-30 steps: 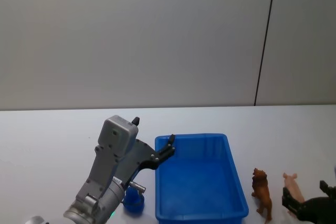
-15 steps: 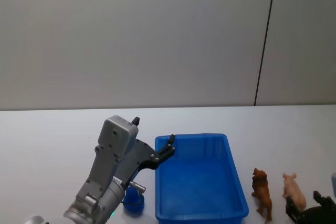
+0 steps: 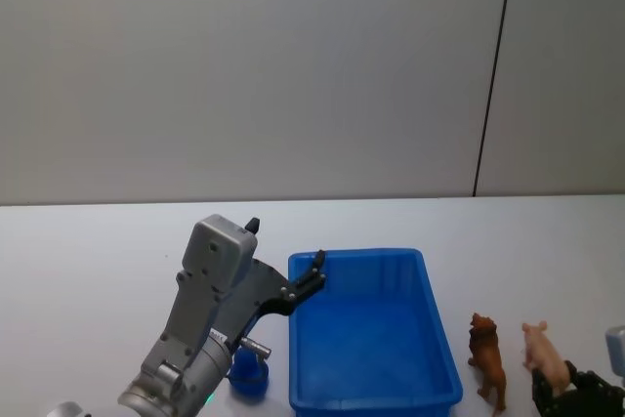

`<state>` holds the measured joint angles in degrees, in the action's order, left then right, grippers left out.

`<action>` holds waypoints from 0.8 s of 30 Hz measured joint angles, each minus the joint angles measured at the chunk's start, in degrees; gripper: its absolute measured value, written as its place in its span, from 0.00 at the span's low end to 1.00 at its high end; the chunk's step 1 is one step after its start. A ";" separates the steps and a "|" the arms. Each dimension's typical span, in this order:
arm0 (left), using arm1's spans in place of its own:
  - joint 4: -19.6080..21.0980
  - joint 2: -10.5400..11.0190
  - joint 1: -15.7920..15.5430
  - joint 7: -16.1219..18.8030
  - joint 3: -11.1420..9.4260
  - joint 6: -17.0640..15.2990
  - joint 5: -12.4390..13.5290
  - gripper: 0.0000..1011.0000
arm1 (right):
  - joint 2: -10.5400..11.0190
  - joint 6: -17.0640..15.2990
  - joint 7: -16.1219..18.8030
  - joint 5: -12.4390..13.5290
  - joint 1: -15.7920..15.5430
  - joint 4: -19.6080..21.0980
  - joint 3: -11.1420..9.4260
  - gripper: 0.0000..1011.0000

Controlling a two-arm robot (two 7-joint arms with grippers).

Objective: Pick up the two dolls from the table and place them into the box.

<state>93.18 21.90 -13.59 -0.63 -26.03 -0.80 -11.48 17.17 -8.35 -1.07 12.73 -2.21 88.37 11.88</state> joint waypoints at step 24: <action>0.00 0.00 0.00 0.00 0.00 0.00 0.00 0.99 | -0.81 5.80 7.65 -1.53 0.15 7.33 1.10 0.38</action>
<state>93.18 21.89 -13.59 -0.63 -26.02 -0.79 -11.48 16.36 -2.56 6.58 11.20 -2.06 95.70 12.98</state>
